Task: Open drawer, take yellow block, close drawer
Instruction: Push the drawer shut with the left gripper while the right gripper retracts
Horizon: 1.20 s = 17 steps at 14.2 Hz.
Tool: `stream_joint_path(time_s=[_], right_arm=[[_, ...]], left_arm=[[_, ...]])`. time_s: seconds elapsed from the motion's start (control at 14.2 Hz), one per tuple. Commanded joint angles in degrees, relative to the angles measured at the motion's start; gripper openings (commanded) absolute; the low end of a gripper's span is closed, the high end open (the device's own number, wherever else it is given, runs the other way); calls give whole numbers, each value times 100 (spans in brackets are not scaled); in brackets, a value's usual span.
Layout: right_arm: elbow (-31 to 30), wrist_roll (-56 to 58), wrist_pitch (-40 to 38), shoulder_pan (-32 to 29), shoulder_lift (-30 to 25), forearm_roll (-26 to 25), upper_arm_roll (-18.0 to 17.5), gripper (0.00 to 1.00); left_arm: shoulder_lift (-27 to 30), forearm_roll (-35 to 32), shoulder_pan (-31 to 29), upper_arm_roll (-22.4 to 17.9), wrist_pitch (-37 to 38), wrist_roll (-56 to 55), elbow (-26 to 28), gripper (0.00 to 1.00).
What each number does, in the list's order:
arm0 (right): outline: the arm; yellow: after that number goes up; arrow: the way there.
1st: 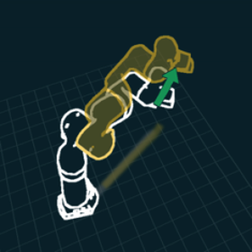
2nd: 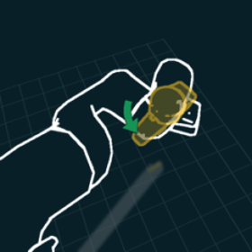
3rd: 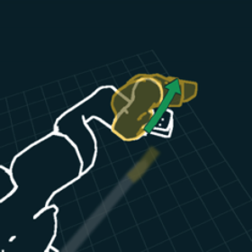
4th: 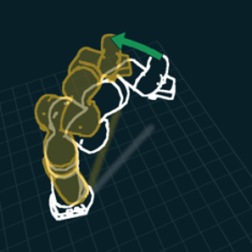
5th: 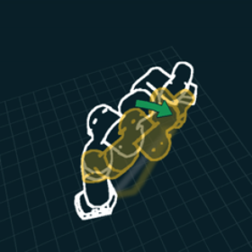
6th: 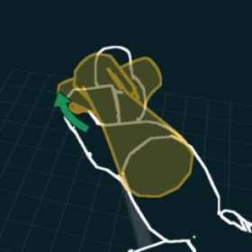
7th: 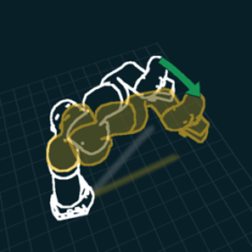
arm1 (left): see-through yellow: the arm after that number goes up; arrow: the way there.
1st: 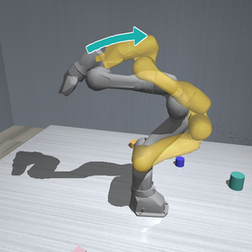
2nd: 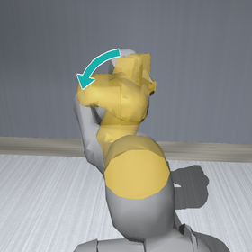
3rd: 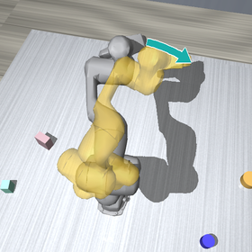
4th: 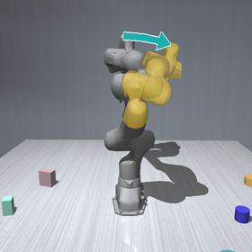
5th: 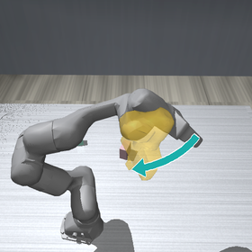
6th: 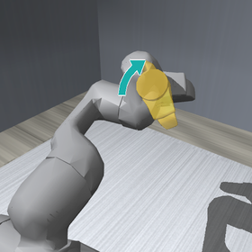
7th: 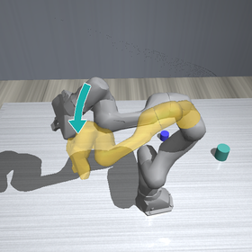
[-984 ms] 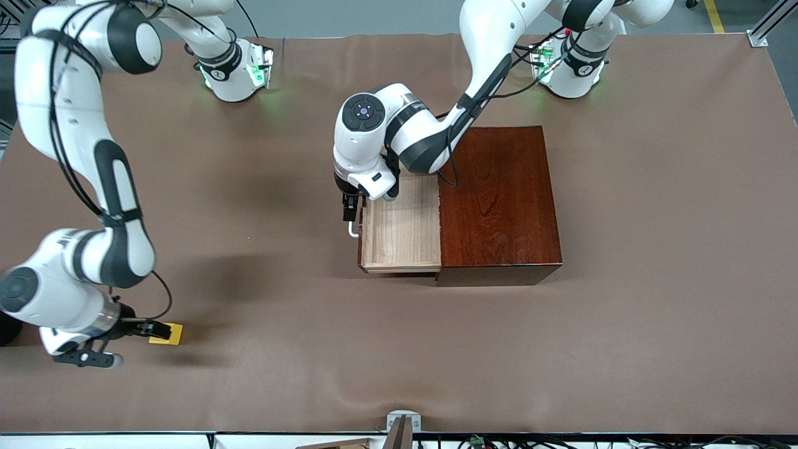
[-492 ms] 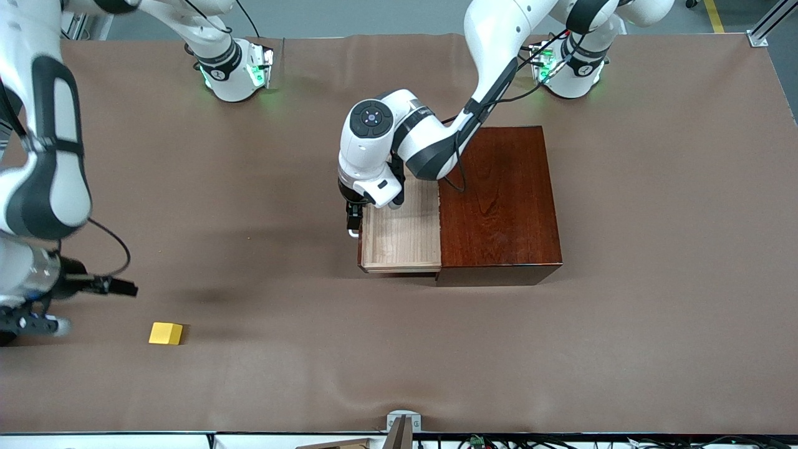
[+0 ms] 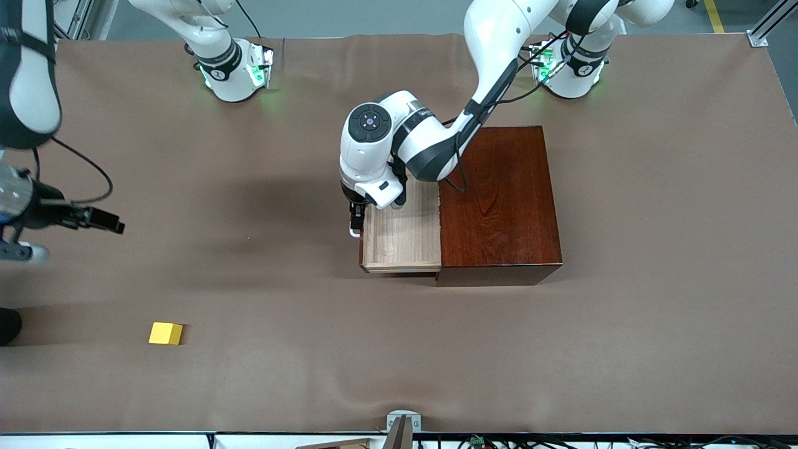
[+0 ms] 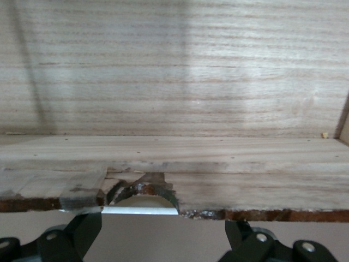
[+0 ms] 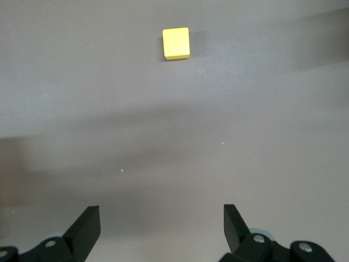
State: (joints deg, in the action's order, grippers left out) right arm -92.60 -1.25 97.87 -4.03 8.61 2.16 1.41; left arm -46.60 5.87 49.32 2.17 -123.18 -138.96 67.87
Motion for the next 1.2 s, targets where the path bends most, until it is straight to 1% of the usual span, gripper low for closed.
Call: stream_joint_path(time_s=[0.0,0.28,0.42,0.56,0.7,0.77,1.12], right_arm=[[-276,2,-224,25,-657,-251,-35,100],[-110,696,-303,8,-905,-296,-27,100],[127,618,-654,-1,-879,-287,-18,100],[163,461,-699,-19,-887,-217,-18,100],[294,-223,-979,25,-888,-225,-44,100],[391,-383,-1198,43,-887,-277,-53,100],[383,-323,-1253,43,-879,-226,-36,100]], left_arm=[[37,2,8,-331,671,-61,-81,100],[169,-305,-1,-472,1155,-184,-63,100],[169,-420,8,-464,1331,-237,-37,100],[169,-517,17,-472,1472,-237,-28,100],[213,-596,8,-481,1630,-237,-37,100],[231,-631,-1,-490,1735,-237,-37,100],[248,-904,17,-481,2298,-228,-28,100]])
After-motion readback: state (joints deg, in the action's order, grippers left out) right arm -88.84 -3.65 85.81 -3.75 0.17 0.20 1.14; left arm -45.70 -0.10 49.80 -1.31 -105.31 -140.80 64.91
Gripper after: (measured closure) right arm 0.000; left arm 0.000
